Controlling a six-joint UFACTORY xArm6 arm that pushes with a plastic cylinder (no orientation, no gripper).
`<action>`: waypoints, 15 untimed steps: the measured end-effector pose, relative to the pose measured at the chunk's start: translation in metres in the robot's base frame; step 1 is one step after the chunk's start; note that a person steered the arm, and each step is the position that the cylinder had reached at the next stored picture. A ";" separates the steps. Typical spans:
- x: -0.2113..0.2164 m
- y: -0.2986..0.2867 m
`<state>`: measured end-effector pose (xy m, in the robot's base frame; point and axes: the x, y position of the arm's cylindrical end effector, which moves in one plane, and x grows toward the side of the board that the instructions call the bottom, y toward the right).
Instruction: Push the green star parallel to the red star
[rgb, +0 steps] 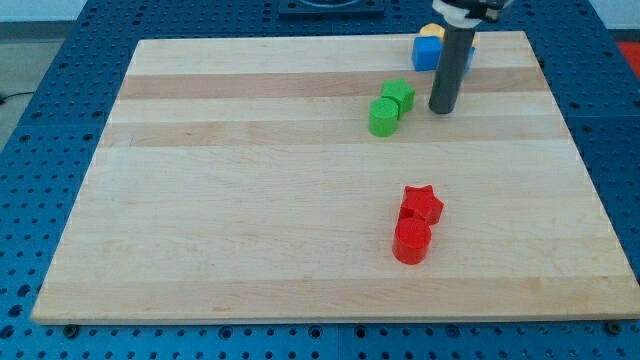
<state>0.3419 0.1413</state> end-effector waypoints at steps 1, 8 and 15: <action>-0.011 -0.032; 0.103 -0.307; 0.121 -0.369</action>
<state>0.4632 -0.2278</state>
